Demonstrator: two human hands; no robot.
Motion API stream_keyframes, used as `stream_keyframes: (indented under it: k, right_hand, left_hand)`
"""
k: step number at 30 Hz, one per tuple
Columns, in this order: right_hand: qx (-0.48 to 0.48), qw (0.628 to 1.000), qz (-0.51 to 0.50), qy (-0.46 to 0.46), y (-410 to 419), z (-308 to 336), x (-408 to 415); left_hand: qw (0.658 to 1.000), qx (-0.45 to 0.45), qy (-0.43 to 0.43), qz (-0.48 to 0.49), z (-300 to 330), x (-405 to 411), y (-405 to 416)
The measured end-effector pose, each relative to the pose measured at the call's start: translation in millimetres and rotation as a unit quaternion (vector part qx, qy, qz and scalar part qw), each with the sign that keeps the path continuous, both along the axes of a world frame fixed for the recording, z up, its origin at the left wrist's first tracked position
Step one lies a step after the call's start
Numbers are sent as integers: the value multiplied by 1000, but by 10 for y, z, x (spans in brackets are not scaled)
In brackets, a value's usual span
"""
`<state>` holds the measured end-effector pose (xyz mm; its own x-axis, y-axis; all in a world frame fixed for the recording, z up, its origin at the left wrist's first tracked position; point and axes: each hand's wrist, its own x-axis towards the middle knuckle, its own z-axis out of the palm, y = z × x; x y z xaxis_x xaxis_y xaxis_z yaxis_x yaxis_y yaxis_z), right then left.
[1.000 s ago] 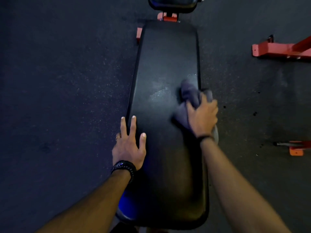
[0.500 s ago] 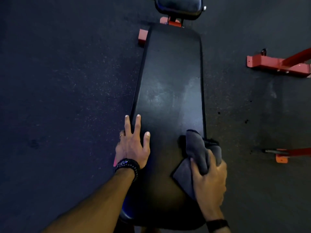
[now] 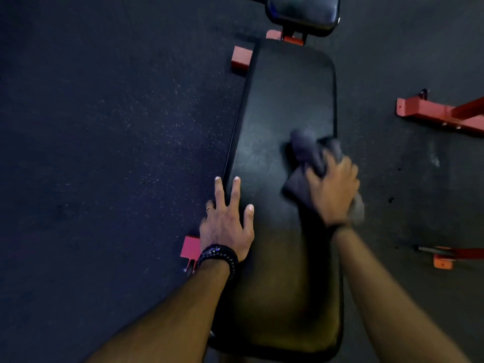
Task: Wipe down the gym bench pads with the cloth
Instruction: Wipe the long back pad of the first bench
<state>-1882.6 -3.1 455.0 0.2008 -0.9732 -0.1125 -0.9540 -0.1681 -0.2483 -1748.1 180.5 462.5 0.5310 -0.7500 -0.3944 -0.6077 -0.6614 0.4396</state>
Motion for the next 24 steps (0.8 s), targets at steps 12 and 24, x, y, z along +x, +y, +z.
stream_keyframes:
  k: [12,24]
  right_hand:
    - [-31,993,62,99,-462,-299,1149]
    - [11,974,226,27,272,40,448]
  left_hand:
    - [1000,0,15,6,-37,21,2]
    - [1000,17,17,11,-53,23,-12]
